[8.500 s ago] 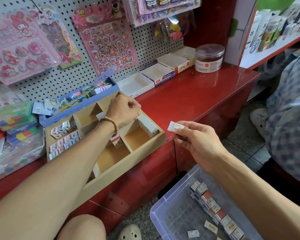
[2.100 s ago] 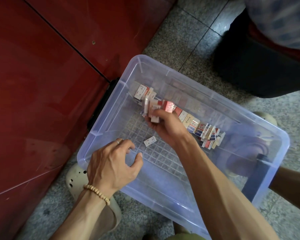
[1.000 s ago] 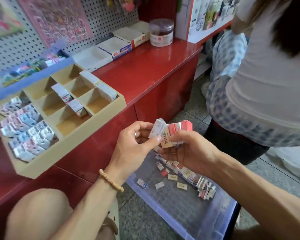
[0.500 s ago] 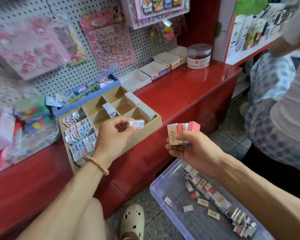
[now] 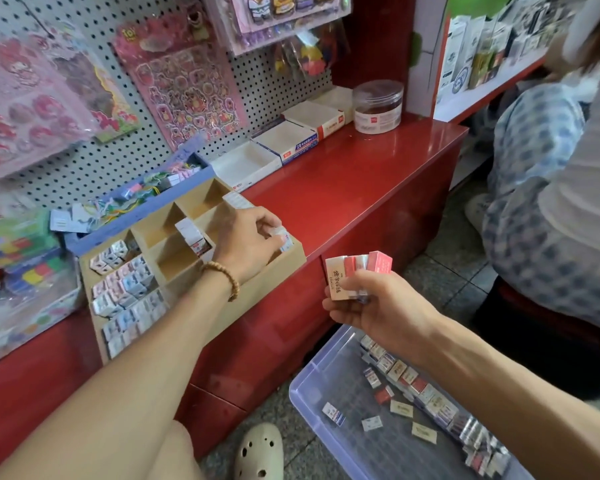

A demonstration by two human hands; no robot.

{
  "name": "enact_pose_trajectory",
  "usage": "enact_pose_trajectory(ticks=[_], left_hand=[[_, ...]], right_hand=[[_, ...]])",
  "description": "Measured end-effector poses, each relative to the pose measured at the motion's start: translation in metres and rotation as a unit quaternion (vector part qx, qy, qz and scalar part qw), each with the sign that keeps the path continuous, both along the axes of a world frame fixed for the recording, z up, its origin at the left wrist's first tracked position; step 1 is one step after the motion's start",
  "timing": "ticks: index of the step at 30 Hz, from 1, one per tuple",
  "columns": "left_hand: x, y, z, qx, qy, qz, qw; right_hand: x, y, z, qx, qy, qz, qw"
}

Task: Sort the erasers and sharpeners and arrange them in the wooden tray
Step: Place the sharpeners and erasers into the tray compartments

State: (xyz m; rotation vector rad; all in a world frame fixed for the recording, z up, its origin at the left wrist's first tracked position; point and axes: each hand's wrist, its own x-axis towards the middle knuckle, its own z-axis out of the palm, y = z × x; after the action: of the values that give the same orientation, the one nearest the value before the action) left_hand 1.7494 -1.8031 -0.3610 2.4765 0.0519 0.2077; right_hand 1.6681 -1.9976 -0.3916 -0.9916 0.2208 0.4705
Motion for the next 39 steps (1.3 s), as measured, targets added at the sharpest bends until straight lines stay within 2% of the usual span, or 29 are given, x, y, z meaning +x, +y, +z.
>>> enact_pose_trajectory(ticks=[4, 8, 11, 14, 16, 19, 23, 26, 29, 35, 39], left_hand=[[0.005, -0.005, -0.009, 0.022, 0.001, 0.000, 1.000], [-0.001, -0.002, -0.011, -0.038, -0.005, -0.012, 0.999], [-0.005, 0.001, -0.010, 0.003, 0.016, -0.041, 0.999], [-0.014, -0.003, -0.004, 0.059, -0.041, -0.056, 0.996], [-0.027, -0.012, 0.002, -0.007, -0.061, -0.086, 0.994], [-0.049, -0.028, 0.005, -0.132, 0.051, -0.178, 0.974], [-0.054, -0.034, 0.004, -0.147, 0.042, -0.185, 0.971], [-0.053, -0.031, 0.006, -0.190, 0.055, -0.189, 0.962], [-0.048, -0.022, 0.013, -0.232, 0.058, -0.150, 0.959], [-0.014, 0.023, 0.033, -0.158, 0.012, -0.010, 0.987], [0.022, 0.057, 0.033, -0.023, -0.009, 0.058, 0.998]], right_hand=[[0.005, -0.005, -0.001, 0.006, -0.008, 0.011, 1.000], [0.009, -0.007, -0.001, 0.028, -0.013, 0.014, 0.999], [0.010, -0.007, -0.001, 0.038, -0.021, 0.024, 0.999], [0.010, -0.007, -0.003, 0.032, -0.027, 0.029, 0.999], [0.010, -0.007, -0.004, 0.029, -0.029, 0.034, 0.999], [0.009, -0.007, -0.003, 0.029, -0.041, 0.048, 0.998], [0.009, -0.008, -0.003, 0.032, -0.045, 0.052, 0.997], [0.009, -0.009, -0.002, 0.043, -0.046, 0.049, 0.997], [0.013, -0.010, -0.003, 0.029, -0.020, 0.018, 0.999], [0.022, -0.001, -0.001, 0.006, -0.011, -0.022, 1.000], [0.030, 0.008, -0.001, 0.004, -0.005, -0.017, 1.000]])
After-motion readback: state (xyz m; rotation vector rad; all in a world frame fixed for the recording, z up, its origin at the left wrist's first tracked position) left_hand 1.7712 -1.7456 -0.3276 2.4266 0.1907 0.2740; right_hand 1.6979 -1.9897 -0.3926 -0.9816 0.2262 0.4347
